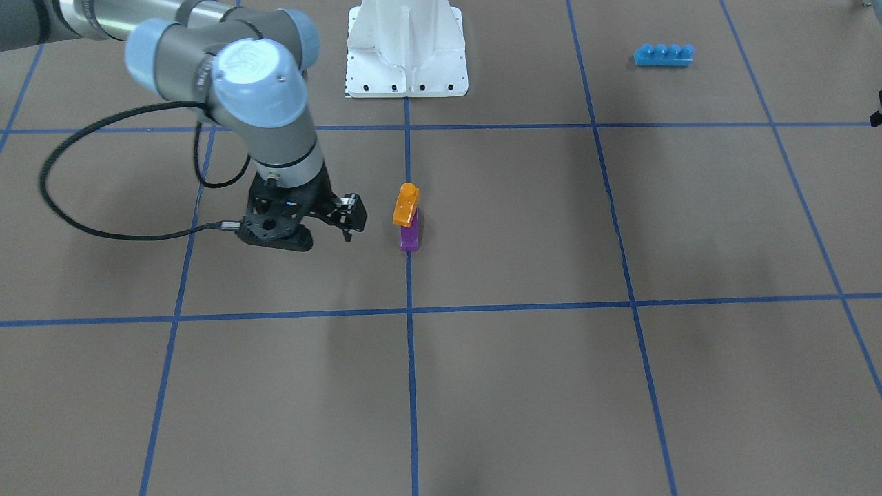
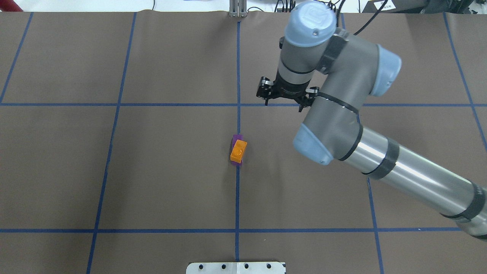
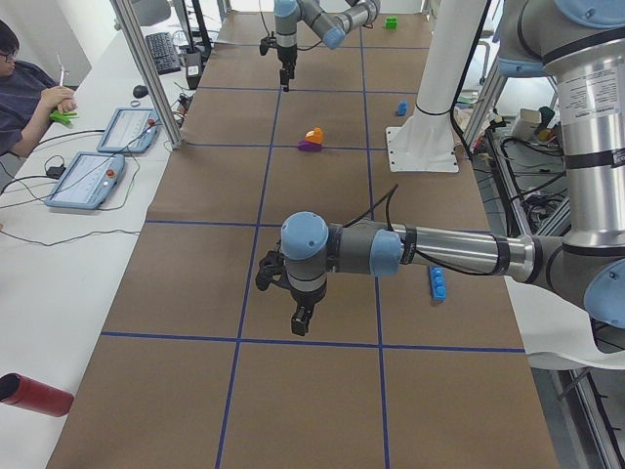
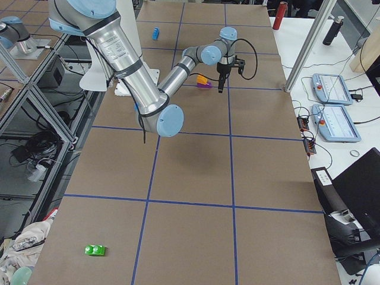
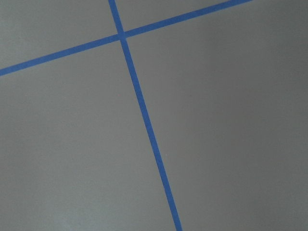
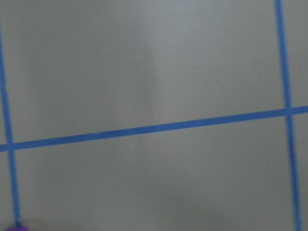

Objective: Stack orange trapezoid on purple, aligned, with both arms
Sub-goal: 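Open the right gripper and raise it away from the stack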

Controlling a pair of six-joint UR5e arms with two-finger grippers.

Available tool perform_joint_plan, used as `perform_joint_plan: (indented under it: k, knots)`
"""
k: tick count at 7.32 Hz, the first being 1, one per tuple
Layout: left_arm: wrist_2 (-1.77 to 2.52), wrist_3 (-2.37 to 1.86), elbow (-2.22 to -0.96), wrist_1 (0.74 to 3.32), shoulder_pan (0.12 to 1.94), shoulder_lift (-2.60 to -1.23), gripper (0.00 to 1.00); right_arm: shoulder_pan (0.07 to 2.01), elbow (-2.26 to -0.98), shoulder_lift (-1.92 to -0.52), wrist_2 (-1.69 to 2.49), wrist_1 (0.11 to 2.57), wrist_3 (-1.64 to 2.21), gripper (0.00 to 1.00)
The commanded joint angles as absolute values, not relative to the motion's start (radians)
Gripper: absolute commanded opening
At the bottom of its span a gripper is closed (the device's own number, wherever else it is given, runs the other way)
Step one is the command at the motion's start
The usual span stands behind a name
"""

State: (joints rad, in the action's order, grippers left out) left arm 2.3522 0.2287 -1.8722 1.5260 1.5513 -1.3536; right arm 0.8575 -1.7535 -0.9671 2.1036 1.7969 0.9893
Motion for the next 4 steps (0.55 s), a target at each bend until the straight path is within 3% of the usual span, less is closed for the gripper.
perform_joint_plan:
  k: [1, 4]
  knots:
    - [2.35, 0.229, -1.881, 1.47, 1.635, -1.368, 1.0, 1.053, -1.809, -1.134, 2.196, 1.841, 0.621, 1.0]
    - [2.35, 0.233, -1.894, 1.467, 1.646, -1.351, 1.0, 1.334, -1.813, -1.368, 2.269, 1.845, 0.117, 1.0]
